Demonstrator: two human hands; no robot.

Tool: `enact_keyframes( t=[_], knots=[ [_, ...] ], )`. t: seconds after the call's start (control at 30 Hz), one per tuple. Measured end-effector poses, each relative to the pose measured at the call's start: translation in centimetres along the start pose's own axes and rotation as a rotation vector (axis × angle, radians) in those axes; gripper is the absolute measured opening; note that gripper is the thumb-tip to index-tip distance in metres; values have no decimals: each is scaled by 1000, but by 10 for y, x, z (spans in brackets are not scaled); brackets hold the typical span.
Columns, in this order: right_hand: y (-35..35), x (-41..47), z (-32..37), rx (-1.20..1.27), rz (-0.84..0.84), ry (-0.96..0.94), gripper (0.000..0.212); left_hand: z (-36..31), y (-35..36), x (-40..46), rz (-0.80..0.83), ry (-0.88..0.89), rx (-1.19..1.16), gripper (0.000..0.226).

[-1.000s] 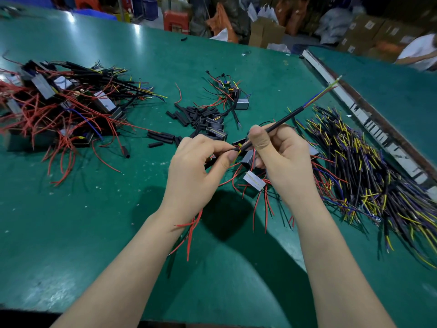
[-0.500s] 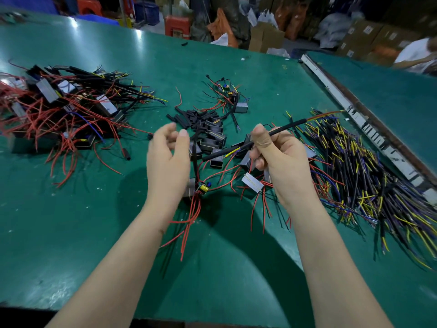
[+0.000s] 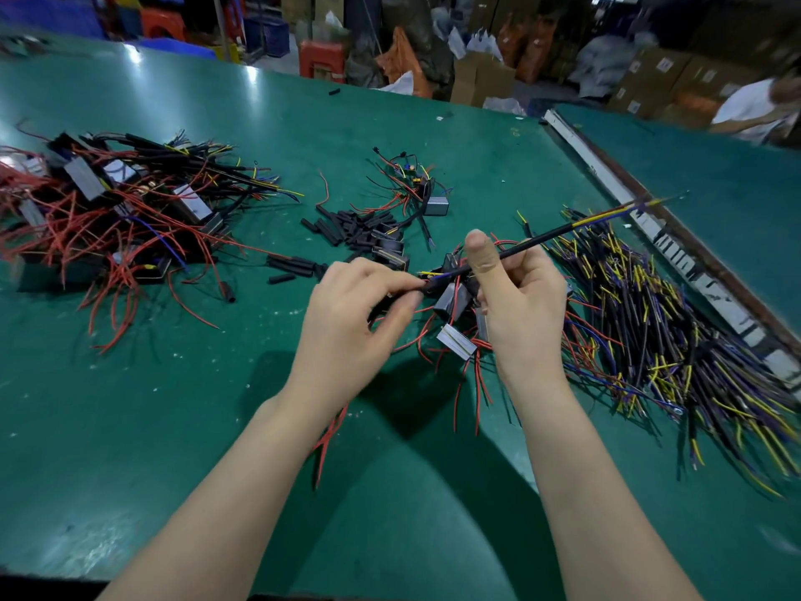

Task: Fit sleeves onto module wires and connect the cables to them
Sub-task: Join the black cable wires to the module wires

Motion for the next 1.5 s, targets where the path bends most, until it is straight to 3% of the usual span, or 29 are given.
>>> enact_keyframes(
  t=[0.2,0.4,0.53,0.7,0.77,0.9,1.03,1.17,1.3,1.5],
  knots=[
    [-1,-2,4,-3,35,-32,39,-4,1,-1,-35,7,23,16],
    [2,-1,7,16,122,-60,57,-5,0,2,-29,-181,-105,13],
    [0,-1,11,36,146,-86,50,-5,-1,2,-48,-320,-360,14],
    [2,-4,11,-30,123,-112,46,-9,-1,0,-64,-198,-249,6],
    [2,-5,11,-32,142,-124,44,-8,0,0,-71,-236,-271,11],
    [3,-4,13,-17,348,-163,6,-2,0,2,-27,-385,-396,15],
    [4,-6,12,-151,575,-190,13,-6,0,2,-15,-342,-371,10],
    [5,-6,9,-133,558,-129,5,-7,-1,2,-98,-276,-263,8],
    [8,-8,8,-171,567,-121,14,-3,-1,2,-154,-241,-169,10],
    [7,-7,4,-190,571,-148,5,-4,1,1,-129,-319,-282,8]
  ],
)
Point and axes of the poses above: each hand's wrist, its own x-axis towards the middle knuckle, its own y-axis out of the palm, z = x × y, the point moved 2 cm from there along x, towards the middle knuckle, and after that the axes turned 2 degrees about -z, right-handed, at the moved point
